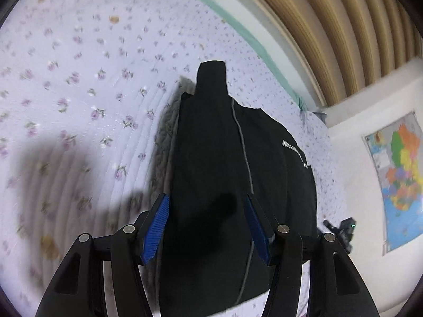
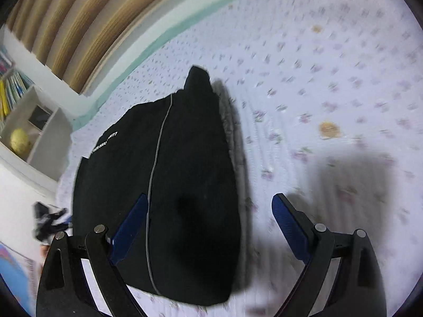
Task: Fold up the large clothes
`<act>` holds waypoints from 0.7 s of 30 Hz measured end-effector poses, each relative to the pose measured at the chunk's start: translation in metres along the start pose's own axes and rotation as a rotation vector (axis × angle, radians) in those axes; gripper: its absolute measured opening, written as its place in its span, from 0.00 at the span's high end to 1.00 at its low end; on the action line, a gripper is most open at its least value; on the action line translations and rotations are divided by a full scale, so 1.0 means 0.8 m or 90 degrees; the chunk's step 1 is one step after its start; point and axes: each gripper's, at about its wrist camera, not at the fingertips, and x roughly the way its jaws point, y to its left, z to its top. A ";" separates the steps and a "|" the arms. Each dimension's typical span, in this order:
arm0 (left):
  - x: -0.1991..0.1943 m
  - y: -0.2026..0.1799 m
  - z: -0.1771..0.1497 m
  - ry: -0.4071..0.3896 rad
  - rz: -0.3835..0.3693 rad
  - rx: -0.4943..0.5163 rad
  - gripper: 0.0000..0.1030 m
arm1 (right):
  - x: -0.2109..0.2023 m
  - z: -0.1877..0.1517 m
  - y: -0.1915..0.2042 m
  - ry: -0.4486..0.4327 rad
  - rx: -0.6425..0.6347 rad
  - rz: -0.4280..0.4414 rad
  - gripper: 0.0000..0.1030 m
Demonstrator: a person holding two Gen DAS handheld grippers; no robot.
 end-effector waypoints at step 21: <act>0.110 -0.016 0.040 0.144 -0.125 0.001 0.25 | 0.101 0.033 0.016 0.145 -0.046 0.168 0.00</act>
